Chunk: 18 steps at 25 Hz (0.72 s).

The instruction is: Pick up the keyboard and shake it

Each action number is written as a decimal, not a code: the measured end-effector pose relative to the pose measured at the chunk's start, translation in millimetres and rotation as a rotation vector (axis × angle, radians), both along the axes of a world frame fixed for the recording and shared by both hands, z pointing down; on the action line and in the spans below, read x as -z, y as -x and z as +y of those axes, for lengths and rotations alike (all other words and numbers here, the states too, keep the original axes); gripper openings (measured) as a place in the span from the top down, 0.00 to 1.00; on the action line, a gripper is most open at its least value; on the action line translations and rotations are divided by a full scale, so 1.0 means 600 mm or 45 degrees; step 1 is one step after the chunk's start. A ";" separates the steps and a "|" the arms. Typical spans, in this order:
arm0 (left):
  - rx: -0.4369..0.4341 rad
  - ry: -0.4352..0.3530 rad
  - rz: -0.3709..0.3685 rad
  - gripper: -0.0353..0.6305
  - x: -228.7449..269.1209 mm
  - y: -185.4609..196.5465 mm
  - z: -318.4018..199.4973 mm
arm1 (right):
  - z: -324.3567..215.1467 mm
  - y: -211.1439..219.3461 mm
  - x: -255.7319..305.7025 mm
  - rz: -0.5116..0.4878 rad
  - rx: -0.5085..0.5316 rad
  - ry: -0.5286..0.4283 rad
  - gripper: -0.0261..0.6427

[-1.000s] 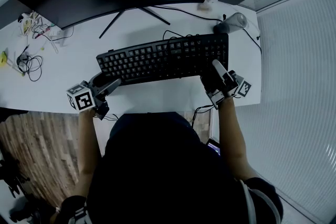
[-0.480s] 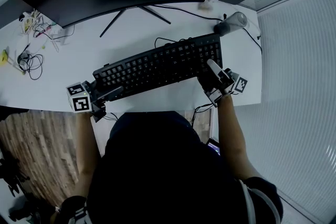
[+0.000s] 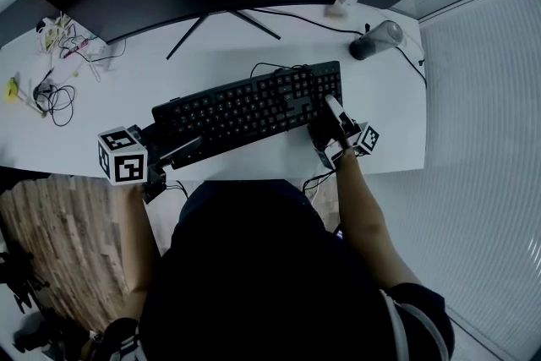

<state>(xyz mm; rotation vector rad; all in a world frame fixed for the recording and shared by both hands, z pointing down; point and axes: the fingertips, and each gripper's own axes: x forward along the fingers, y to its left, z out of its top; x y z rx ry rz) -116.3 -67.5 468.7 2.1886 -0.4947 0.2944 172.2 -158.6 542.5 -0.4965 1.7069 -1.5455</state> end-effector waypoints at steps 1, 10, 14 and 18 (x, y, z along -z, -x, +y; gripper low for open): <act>-0.004 -0.007 -0.020 0.71 0.005 -0.001 0.000 | 0.000 0.001 -0.006 -0.007 -0.005 0.012 0.83; -0.016 -0.063 -0.129 0.71 0.045 -0.007 -0.004 | -0.007 0.011 -0.018 -0.029 -0.020 0.047 0.82; 0.010 -0.009 -0.045 0.71 0.025 0.001 -0.003 | -0.009 0.006 0.009 0.042 -0.004 0.013 0.83; 0.012 0.063 0.084 0.71 -0.008 -0.005 0.008 | -0.003 -0.012 0.069 0.198 0.021 -0.082 0.83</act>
